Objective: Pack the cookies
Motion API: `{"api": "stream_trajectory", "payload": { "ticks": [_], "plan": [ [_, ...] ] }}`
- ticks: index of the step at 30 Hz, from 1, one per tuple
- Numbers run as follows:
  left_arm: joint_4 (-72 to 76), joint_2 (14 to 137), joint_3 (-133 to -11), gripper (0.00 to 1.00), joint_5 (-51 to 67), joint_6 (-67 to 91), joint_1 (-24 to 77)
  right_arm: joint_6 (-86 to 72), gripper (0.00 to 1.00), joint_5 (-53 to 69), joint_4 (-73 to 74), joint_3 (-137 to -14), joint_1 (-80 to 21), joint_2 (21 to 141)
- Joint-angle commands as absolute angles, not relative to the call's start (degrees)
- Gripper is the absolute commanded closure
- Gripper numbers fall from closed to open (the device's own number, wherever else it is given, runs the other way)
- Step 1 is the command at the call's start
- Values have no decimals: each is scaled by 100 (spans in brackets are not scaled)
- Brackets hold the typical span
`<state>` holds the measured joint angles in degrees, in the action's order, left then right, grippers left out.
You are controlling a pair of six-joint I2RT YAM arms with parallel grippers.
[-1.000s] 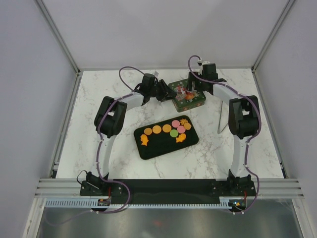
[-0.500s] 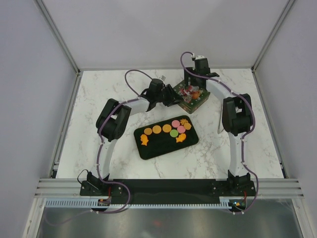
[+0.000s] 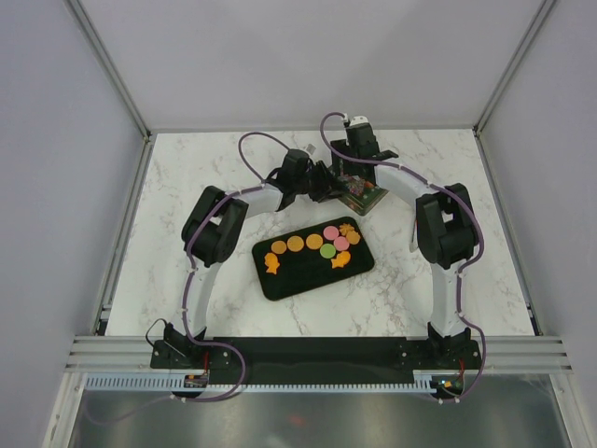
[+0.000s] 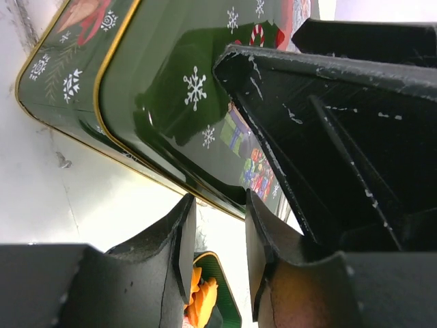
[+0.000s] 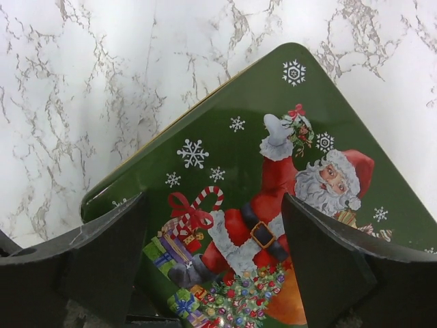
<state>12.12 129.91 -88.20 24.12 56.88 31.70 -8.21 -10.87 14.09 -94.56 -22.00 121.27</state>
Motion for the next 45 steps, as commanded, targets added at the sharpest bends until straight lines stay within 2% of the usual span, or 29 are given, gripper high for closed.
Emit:
{"api": "stream_trajectory", "payload": {
  "ticks": [1, 5, 7, 10, 15, 22, 28, 29, 30, 31, 32, 33, 37, 42, 45],
  "plan": [
    [976, 13061, -8719, 68, 2646, 5449, 3357, -931, 14, -1195, 2153, -8922, -2294, 12243],
    [984, 12894, -8631, 68, 2637, 5353, 3340, -1037, 19, -1029, 2092, -8754, -2285, 12252],
    [976, 12797, -8578, 68, 2619, 5326, 3331, -1081, 26, -967, 2048, -8701, -2285, 12278],
    [976, 12586, -8429, 68, 2619, 5326, 3287, -1142, 28, -581, 1899, -8623, -2259, 12261],
    [976, 12148, -8157, 68, 2619, 5326, 3173, -1301, 37, -9, 1758, -8596, -2118, 12322],
    [976, 11654, -7620, 68, 2619, 5326, 2980, -1415, 41, 685, 1679, -8631, -1960, 12384],
    [984, 11900, -8119, 67, 2593, 5300, 2769, -1503, 44, 940, 1582, -8517, -1942, 12384],
    [1071, 12048, -8260, 26, 1975, 4795, 2769, -1529, 44, 967, 1582, -8499, -1942, 12384],
    [994, 12111, -8392, 21, 1934, 4764, 2769, -1538, 44, 993, 1565, -8499, -1942, 12384],
    [976, 12172, -8541, 20, 1907, 4755, 2760, -1555, 42, 1011, 1564, -8482, -1942, 12384],
    [976, 12216, -8595, 13, 1907, 4755, 2742, -1573, 40, 1072, 1564, -8473, -1942, 12375],
    [976, 12286, -8639, 12, 1881, 4746, 2725, -1591, 36, 1072, 1564, -8447, -1942, 12358],
    [897, 12471, -8929, 11, 1854, 4755, 2689, -1705, 36, 1099, 1573, -8429, -1881, 12384],
    [747, 12709, -9176, 12, 1855, 4851, 2663, -1915, 52, 1029, 1573, -8359, -1828, 12393],
    [747, 12832, -9290, 12, 1828, 4869, 2646, -2004, 57, 967, 1591, -8297, -1802, 12393]
  ]
}}
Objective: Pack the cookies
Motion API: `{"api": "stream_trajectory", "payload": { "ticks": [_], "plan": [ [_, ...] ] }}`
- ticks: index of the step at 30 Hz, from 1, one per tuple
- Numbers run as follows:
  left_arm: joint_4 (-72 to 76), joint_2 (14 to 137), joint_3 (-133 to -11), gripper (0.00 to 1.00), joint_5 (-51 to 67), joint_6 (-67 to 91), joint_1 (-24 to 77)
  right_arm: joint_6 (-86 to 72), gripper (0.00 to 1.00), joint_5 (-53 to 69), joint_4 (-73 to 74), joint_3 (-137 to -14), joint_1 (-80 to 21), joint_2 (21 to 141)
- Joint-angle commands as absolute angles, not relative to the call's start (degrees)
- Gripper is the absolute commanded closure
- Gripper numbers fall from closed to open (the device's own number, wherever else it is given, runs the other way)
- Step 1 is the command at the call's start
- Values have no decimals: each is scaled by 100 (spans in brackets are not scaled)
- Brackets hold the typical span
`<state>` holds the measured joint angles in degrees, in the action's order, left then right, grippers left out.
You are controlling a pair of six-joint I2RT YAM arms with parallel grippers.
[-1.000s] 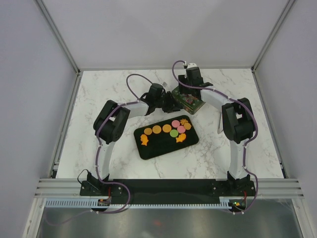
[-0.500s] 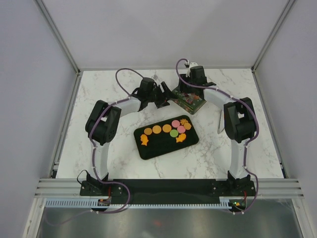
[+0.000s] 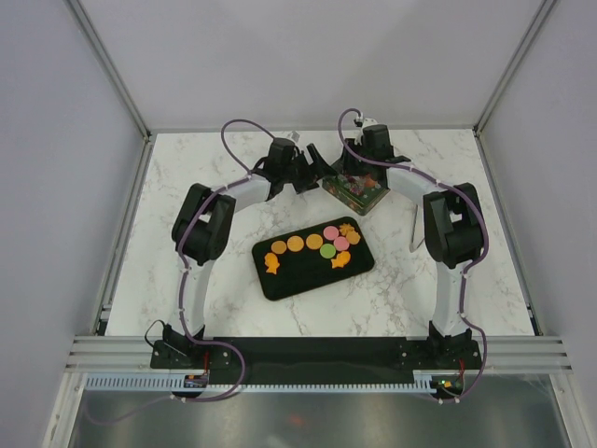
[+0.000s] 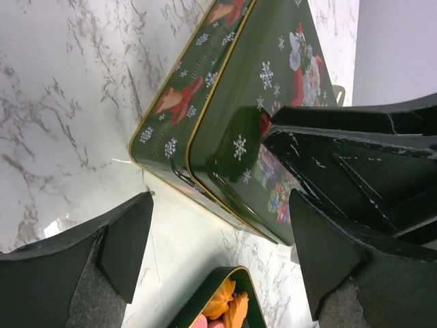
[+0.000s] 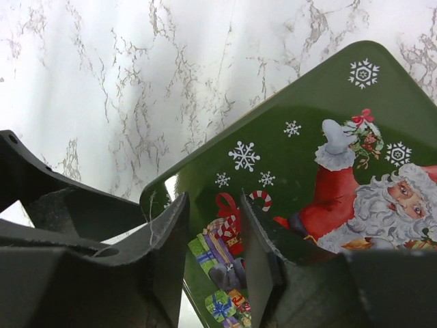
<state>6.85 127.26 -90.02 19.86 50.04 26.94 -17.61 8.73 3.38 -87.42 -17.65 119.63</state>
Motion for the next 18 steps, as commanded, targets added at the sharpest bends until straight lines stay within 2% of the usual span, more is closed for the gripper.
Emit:
{"api": "stream_trajectory", "payload": {
  "ticks": [1, 9, 18],
  "plan": [
    [738, 12893, -9351, 12, 1802, 4878, 2646, -2039, 57, 975, 1591, -8288, -1802, 12401],
    [615, 13368, -9773, 19, 1714, 5141, 2593, -2083, 67, 905, 1608, -8051, -1740, 12287],
    [413, 13614, -9712, 45, 1494, 5282, 2663, -1969, 68, 861, 1661, -7928, -1740, 12287]
  ]
}}
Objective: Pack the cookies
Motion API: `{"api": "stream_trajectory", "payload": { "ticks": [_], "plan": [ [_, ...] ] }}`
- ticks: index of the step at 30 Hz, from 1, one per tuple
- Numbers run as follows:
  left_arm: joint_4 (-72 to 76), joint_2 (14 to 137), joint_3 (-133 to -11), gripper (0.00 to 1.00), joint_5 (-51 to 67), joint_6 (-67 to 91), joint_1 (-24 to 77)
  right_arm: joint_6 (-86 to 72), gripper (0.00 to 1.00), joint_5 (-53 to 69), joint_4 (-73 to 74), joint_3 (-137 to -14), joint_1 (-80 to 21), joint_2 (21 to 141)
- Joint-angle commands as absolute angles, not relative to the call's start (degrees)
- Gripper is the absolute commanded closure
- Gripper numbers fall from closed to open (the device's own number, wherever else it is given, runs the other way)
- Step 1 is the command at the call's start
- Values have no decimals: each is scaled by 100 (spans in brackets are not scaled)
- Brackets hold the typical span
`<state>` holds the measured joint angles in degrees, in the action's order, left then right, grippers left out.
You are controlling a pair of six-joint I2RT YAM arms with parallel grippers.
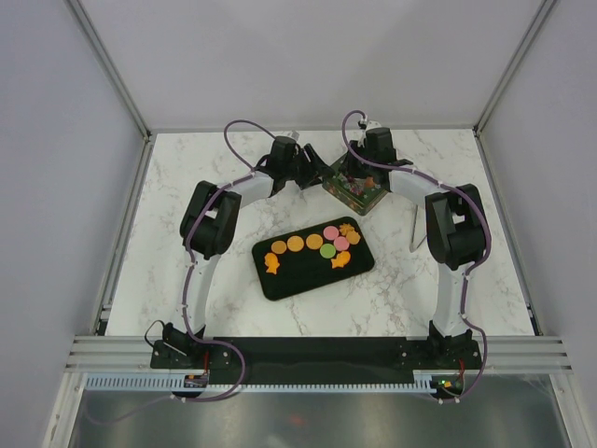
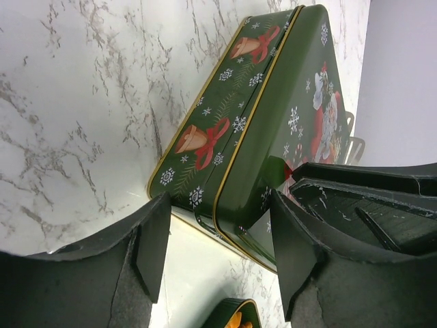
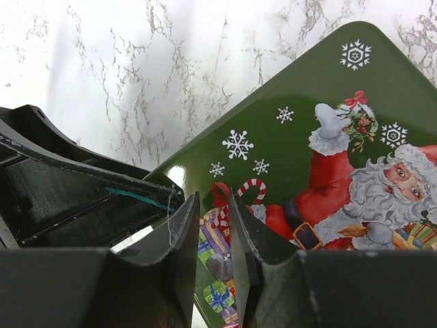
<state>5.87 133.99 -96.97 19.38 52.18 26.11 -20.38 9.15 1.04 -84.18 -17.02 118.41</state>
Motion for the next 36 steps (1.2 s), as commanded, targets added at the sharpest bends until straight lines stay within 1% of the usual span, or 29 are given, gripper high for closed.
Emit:
{"api": "stream_trajectory", "payload": {
  "ticks": [1, 2, 4, 7, 9, 10, 13, 14, 15, 20, 23, 28, 36],
  "plan": [
    [352, 13632, -9634, 49, 1425, 5282, 2672, -1951, 69, 844, 1661, -7919, -1758, 12296],
    [317, 13641, -9589, 56, 1389, 5291, 2672, -1951, 69, 809, 1670, -7928, -1767, 12296],
    [247, 13649, -9457, 62, 1319, 5291, 2681, -1925, 69, 774, 1679, -7901, -1784, 12305],
    [97, 13615, -9343, 69, 1152, 5195, 2733, -1899, 69, 677, 1687, -7884, -1810, 12340],
    [35, 13597, -9351, 72, 1055, 5159, 2786, -1899, 69, 572, 1731, -7893, -1889, 12349],
    [35, 13605, -9386, 80, 1037, 5194, 2786, -1898, 69, 545, 1740, -7910, -1907, 12366],
    [-334, 13614, -9483, 90, 1037, 5195, 2786, -1899, 70, 492, 1802, -7945, -1960, 12340],
    [-404, 13614, -9492, 96, 1020, 5186, 2786, -1916, 71, 501, 1802, -7945, -1969, 12279],
    [-404, 13588, -9457, 97, 1028, 5168, 2786, -1933, 71, 492, 1810, -7971, -1969, 12235],
    [-431, 13491, -9325, 98, 1037, 5098, 2777, -2082, 76, 361, 1898, -8260, -1969, 11883],
    [-300, 13430, -9211, 98, 1142, 5080, 2769, -2101, 74, 334, 2038, -8629, -1969, 11751],
    [-27, 13281, -9036, 98, 1458, 5019, 2716, -2092, 78, 369, 2382, -9167, -1978, 12006],
    [264, 12999, -8631, 98, 1670, 5001, 2654, -2188, 79, 352, 2470, -9659, -1969, 12085]
  ]
}}
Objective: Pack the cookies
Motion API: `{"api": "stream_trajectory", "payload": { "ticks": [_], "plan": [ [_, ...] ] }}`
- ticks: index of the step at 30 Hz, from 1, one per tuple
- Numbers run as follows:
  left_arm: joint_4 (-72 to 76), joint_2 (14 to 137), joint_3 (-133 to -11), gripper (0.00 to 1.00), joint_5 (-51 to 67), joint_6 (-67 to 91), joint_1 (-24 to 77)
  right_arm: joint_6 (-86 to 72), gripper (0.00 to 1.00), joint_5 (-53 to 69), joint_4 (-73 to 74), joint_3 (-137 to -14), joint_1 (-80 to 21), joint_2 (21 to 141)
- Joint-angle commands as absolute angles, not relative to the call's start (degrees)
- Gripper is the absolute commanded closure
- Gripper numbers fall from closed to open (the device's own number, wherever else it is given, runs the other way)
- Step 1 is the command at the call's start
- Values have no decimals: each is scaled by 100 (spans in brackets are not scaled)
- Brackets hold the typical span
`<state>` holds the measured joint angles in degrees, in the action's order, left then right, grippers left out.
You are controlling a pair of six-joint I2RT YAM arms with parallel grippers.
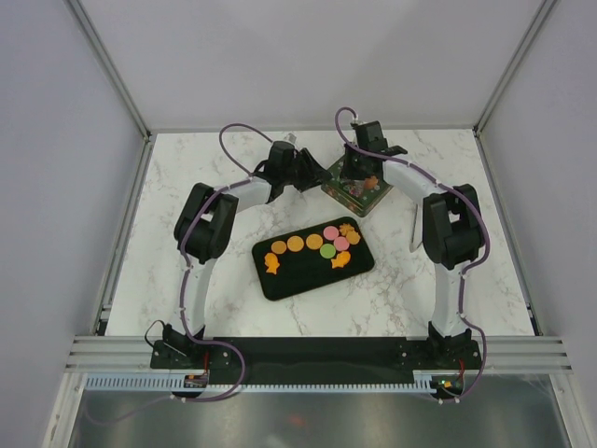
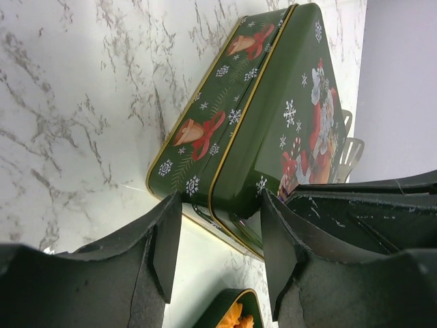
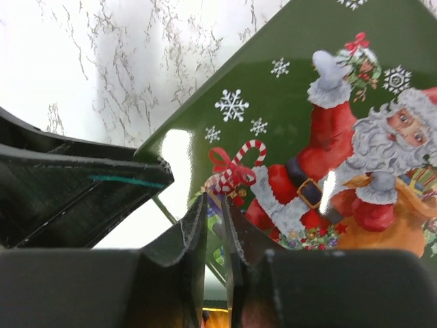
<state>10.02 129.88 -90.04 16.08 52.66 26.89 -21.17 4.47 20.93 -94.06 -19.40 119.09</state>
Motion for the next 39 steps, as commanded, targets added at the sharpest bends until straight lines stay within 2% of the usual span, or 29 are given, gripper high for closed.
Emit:
{"api": "stream_trajectory", "payload": {
  "ticks": [1, 5, 13, 19, 21, 24, 25, 26, 39],
  "plan": [
    [272, 12990, -8613, 98, 1679, 5001, 2637, -2249, 81, 360, 2487, -9711, -1969, 12102],
    [334, 13017, -8526, 98, 1749, 5001, 2602, -2329, 84, 605, 2487, -10036, -1969, 12225],
    [553, 13008, -8315, 98, 1986, 5097, 2558, -2373, 84, 1318, 2215, -10222, -1960, 12182],
    [554, 12946, -7963, 98, 1986, 5098, 2470, -2733, 96, 1976, 1987, -10450, -1837, 12418],
    [554, 12885, -7796, 98, 1986, 5098, 2435, -2821, 97, 2152, 1881, -10424, -1811, 12524],
    [649, 12780, -7507, 98, 2039, 5402, 2347, -3137, 97, 2618, 1495, -10301, -1741, 12647],
    [1903, 12744, -7419, 98, 2735, 5475, 2303, -3233, 97, 2732, 1364, -10257, -1705, 12665],
    [2151, 12709, -7322, 98, 2829, 5528, 2277, -3461, 97, 2986, 1049, -10109, -1688, 12665],
    [2838, 12463, -7181, 98, 3410, 5765, 2065, -5079, 99, 3806, -947, -9608, -1529, 12683]
  ]
}}
